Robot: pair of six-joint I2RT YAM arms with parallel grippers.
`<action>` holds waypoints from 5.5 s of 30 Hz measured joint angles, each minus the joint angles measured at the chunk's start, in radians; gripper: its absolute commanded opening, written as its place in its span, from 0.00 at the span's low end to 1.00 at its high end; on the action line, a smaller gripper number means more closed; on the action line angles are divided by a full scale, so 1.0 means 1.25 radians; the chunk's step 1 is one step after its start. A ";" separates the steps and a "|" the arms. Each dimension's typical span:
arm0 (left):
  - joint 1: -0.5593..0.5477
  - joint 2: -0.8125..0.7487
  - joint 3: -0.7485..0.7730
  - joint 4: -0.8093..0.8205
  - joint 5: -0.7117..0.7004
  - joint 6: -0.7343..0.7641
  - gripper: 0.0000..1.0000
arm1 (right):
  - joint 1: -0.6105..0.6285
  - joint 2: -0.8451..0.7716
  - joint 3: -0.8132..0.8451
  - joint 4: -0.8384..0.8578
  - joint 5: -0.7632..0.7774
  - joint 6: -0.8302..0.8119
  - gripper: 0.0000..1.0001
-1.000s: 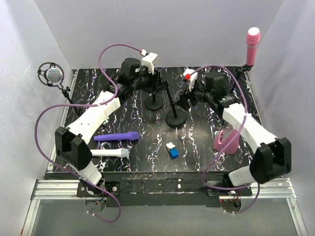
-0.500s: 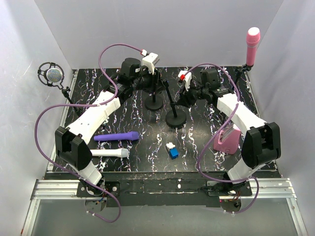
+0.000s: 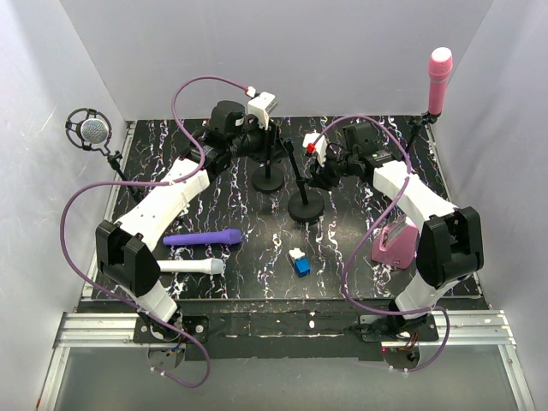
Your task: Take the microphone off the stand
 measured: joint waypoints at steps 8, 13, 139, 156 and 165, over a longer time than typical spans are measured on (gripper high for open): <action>0.000 0.000 0.000 0.000 0.002 0.002 0.00 | 0.033 0.001 0.000 0.002 0.013 -0.062 0.33; 0.000 0.000 0.000 -0.004 0.005 0.006 0.00 | 0.060 0.001 0.002 0.003 0.045 -0.131 0.21; -0.016 -0.052 0.187 -0.143 -0.050 0.289 0.87 | 0.046 0.025 -0.048 0.107 0.129 0.297 0.44; 0.020 -0.053 0.171 -0.186 -0.100 0.339 0.88 | 0.000 0.226 0.180 0.163 0.181 0.310 0.17; 0.021 -0.055 0.167 -0.223 -0.112 0.360 0.88 | -0.043 0.361 0.352 0.204 0.208 0.358 0.77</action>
